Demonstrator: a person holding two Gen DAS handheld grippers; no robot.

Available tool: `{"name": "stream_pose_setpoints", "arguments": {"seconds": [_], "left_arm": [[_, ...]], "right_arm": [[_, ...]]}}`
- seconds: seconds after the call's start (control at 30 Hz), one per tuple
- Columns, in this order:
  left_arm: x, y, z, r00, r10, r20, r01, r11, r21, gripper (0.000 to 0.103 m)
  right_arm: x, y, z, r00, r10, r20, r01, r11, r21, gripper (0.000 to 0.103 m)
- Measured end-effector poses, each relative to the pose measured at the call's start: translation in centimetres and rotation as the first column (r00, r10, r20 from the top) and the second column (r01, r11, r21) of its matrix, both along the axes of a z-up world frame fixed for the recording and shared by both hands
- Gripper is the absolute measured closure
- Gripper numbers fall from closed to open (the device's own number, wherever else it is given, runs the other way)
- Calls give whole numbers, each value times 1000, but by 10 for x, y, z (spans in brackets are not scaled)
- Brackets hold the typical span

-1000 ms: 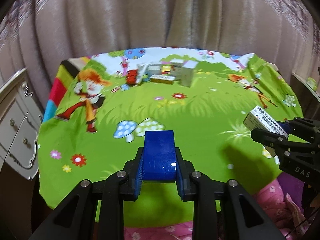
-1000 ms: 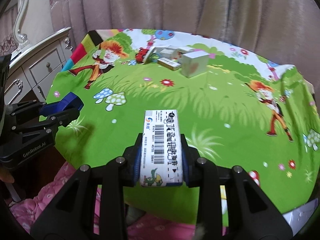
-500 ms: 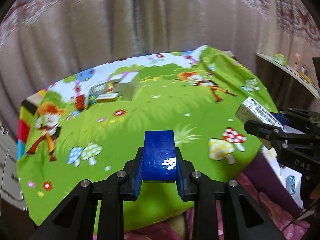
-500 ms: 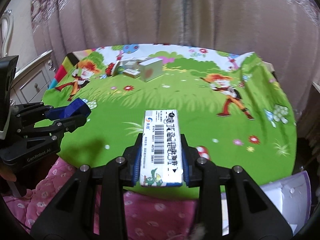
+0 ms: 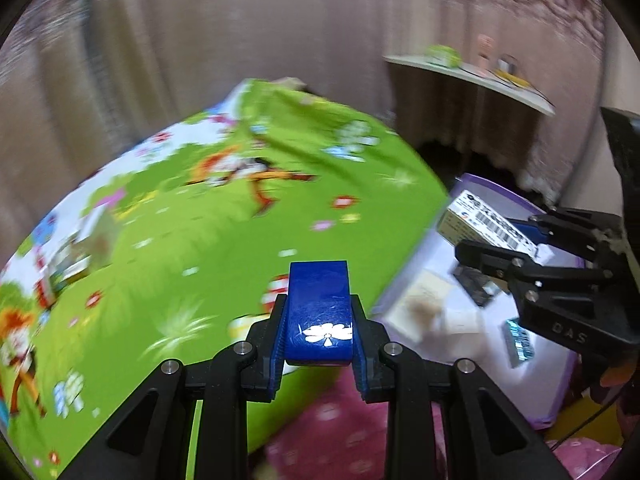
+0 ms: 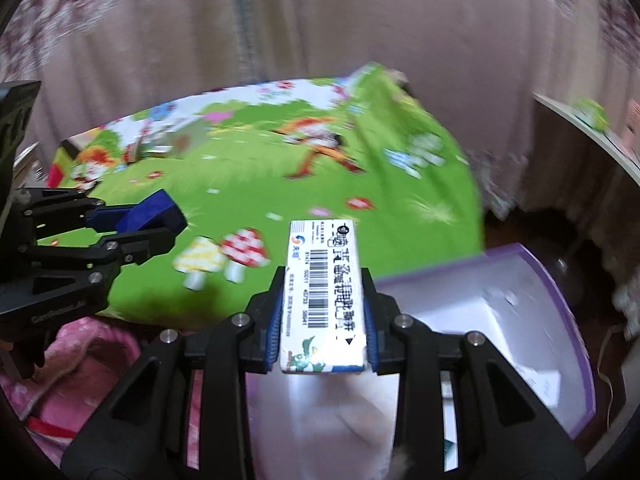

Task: Organize rigid objects
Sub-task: 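Open both grippers over the bin to drop the card and block, then move both grippers back over the items on the table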

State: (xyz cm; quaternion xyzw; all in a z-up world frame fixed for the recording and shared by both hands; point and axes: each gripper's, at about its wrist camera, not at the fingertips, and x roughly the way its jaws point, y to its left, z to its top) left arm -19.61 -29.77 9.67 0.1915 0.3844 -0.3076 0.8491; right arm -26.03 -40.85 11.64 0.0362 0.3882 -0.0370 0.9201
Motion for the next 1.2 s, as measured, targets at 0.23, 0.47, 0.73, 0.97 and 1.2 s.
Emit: {"name": "stream_pose_setpoints", "arguments": {"seconds": [0.23,0.47,0.73,0.97,1.2], "left_arm": [[-17,-68,-17,985,-163,-49,164,986,24,75],[-29,-100,-32,952,-277,-128,272,961,-56,74],[-30,-84,-26,938,-319,-135,299,943,-149,29],[26,3,-16,998,-53,-45,45,986,-162,25],[89,137,-43,945,324,32,-322,945,-57,24]], "right_arm": [[-32,-59,-10,986,-158,-53,157,987,-18,66],[-52,-87,-18,965,-241,-99,238,970,-48,66],[-50,-107,-4,935,-347,-73,346,938,-34,34],[10,-48,9,984,-167,-57,164,985,-59,32],[95,54,-22,985,108,-133,-114,993,-38,29]]}}
